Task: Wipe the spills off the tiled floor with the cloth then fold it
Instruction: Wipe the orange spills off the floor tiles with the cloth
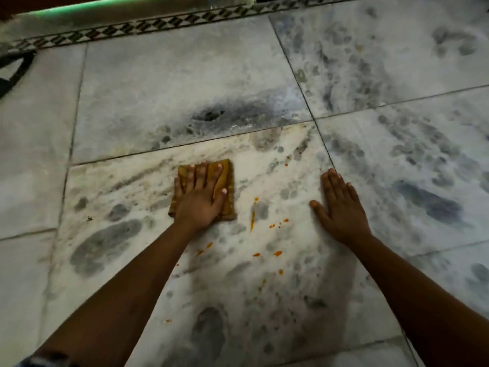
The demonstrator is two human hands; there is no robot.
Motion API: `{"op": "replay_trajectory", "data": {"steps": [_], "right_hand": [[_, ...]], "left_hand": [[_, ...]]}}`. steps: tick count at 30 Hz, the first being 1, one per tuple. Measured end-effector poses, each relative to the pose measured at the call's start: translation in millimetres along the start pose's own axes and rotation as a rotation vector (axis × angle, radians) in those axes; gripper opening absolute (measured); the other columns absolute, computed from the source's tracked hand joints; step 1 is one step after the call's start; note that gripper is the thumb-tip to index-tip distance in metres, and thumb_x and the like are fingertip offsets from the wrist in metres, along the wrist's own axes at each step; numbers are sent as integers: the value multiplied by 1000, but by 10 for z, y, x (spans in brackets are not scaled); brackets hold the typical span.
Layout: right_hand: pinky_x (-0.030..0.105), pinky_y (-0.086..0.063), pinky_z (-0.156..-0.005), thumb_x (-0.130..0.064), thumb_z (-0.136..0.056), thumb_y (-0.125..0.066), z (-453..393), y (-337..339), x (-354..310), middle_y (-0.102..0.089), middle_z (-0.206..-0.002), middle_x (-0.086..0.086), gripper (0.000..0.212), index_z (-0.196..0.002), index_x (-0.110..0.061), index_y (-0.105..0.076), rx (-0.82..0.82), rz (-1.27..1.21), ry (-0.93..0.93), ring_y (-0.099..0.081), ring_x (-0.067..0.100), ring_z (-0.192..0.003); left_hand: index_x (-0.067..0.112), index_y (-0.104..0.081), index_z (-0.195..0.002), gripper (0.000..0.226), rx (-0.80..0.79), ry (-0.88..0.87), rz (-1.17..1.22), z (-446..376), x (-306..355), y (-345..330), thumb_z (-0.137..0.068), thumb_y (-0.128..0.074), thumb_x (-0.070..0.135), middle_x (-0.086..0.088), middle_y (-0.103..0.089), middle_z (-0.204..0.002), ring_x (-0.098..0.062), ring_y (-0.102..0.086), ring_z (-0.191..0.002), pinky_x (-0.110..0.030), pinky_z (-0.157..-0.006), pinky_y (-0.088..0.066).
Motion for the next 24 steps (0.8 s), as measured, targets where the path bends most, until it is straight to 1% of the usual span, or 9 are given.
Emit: {"op": "replay_trajectory", "data": {"steps": [2,4,7,10,12,16,20,22,24], "right_hand": [[31,-3,-115,-55,-89,-19,10,-9,2,-14,-156,9,76,-148,-8,-19,32,7,9,-14,20,-144],[34,-7,-115,-53,-90,-22,2,5,8,-17,-155,10,74,-148,-8,-21,55,-2,12,-18,21,-143],[35,-9,-115,-52,-90,-24,2,-1,13,-17,-155,10,73,-148,-8,-21,66,-23,18,-18,20,-143],[35,-9,-115,-52,-89,-24,-13,4,9,-19,-155,12,74,-148,-7,-22,69,-13,18,-20,22,-143],[36,-10,-115,-51,-89,-26,-6,0,3,-21,-155,12,73,-147,-6,-24,60,-14,12,-22,23,-142],[38,-14,-114,-50,-89,-28,-10,28,8,-23,-154,13,73,-146,-6,-26,64,-34,2,-25,24,-141],[37,-13,-115,-49,-88,-30,-8,25,12,-25,-153,12,72,-145,-6,-29,86,-52,4,-25,23,-141],[37,-13,-115,-49,-88,-31,-2,14,21,-24,-154,12,72,-145,-6,-29,94,-67,8,-25,22,-141],[37,-12,-115,-49,-88,-31,-3,12,20,-25,-154,12,72,-145,-6,-29,106,-75,12,-25,21,-141]], "left_hand": [[40,-2,-147,76,2,7,-13,34,-37,-10,-76,2,65,5,1,-159,-22,5,-146,-50,-113,8],[40,-6,-147,69,30,60,-31,-144,-90,29,-82,-6,64,6,-2,-159,-21,2,-146,-51,-113,5],[37,-5,-148,56,32,203,25,-589,-147,109,-97,-24,50,2,-1,-159,-24,3,-146,-54,-113,6],[33,-2,-149,58,47,276,36,-777,-62,152,-98,-24,48,-1,2,-159,-26,6,-146,-55,-113,8],[35,1,-148,60,52,249,34,-593,47,89,-94,-17,55,-1,4,-159,-27,5,-146,-54,-113,9],[36,1,-145,67,57,59,2,43,303,-35,-82,-2,60,2,-5,-159,-24,0,-146,-50,-113,6],[41,-11,-146,62,57,105,4,-180,161,6,-87,-13,60,6,-8,-158,-21,-3,-146,-51,-113,-1],[42,-11,-146,55,52,177,27,-489,113,76,-95,-26,53,6,-6,-159,-20,-1,-146,-52,-114,-1],[41,-11,-146,53,40,233,57,-695,119,122,-97,-30,47,6,-4,-159,-20,0,-146,-52,-114,1]]}}
Point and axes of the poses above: each hand's wrist, its own z-axis away from the middle knuckle, its own y-axis out of the back of the hand, x = y × z, the point moved 7 cm from there along -z, towards the middle knuckle
